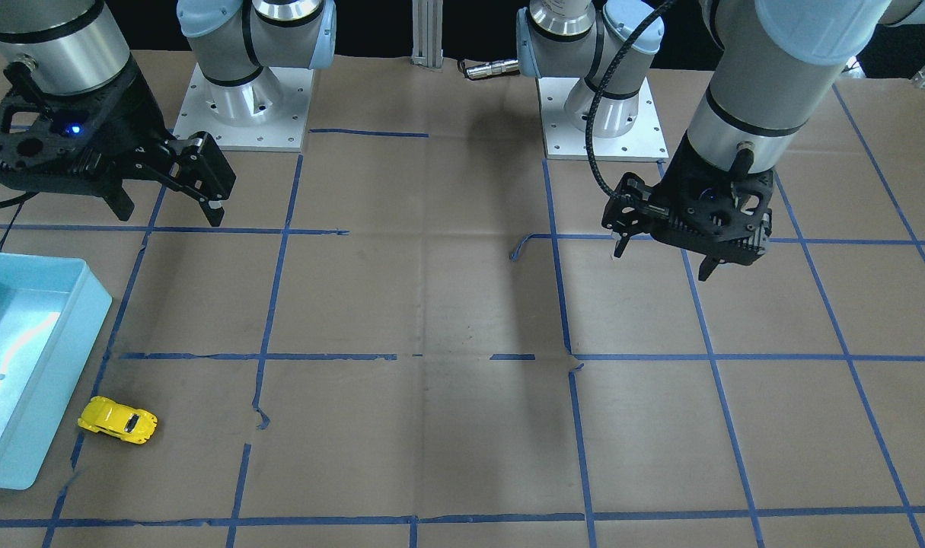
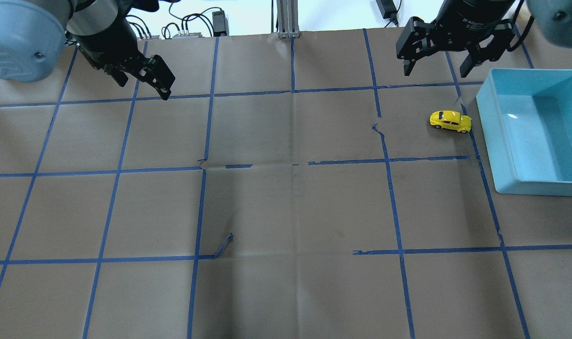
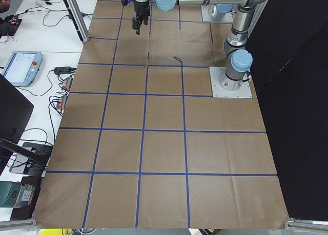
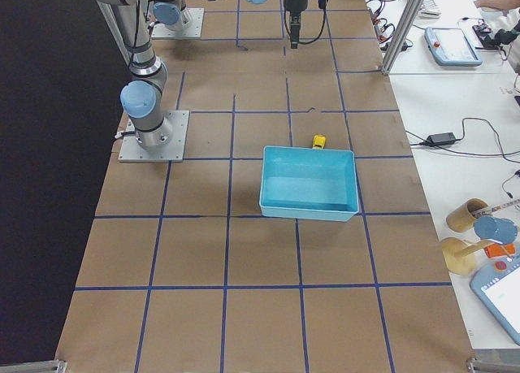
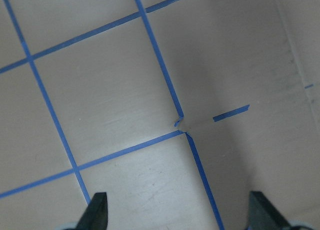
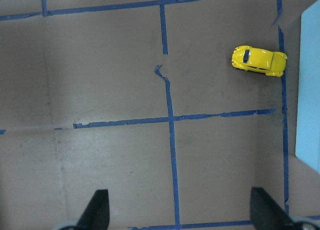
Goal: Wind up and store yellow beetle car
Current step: 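Lower the right gripper onto the yellow car near the blue bin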
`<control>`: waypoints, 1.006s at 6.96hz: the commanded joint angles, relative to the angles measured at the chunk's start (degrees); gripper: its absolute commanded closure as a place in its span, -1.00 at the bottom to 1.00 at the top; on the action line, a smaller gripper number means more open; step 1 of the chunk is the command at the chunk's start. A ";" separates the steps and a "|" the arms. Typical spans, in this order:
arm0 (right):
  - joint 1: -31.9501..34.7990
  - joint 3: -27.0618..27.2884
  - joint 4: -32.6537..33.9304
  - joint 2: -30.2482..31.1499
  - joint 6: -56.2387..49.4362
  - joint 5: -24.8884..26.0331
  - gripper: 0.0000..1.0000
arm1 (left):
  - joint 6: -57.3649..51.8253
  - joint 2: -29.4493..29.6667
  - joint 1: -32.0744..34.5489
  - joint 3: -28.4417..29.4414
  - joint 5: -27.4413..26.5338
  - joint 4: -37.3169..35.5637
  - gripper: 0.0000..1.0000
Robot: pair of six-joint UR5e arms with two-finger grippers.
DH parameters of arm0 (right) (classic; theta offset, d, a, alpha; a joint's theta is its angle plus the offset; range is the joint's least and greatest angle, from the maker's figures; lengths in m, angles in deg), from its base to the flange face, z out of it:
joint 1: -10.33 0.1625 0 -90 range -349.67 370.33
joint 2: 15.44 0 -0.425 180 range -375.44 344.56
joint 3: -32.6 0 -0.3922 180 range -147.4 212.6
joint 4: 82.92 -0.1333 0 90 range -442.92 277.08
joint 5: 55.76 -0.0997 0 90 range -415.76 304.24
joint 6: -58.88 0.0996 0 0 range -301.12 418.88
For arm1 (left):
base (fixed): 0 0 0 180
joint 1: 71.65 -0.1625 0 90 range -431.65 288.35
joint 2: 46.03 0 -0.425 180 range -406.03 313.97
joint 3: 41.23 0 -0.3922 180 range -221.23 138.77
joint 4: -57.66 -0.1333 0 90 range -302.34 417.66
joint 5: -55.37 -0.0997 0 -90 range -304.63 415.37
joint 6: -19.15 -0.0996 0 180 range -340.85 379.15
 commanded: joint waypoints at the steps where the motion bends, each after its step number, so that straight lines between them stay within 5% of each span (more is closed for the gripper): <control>1: -0.41 -0.01 5.03 -4.24 -20.77 -1.78 -0.99 | 8.61 -0.89 0.33 -0.49 -1.10 1.69 -1.00; 7: -8.04 -0.62 21.20 -21.88 -72.11 -1.88 -0.99 | 10.73 -2.04 1.12 -0.58 -0.57 5.03 -1.00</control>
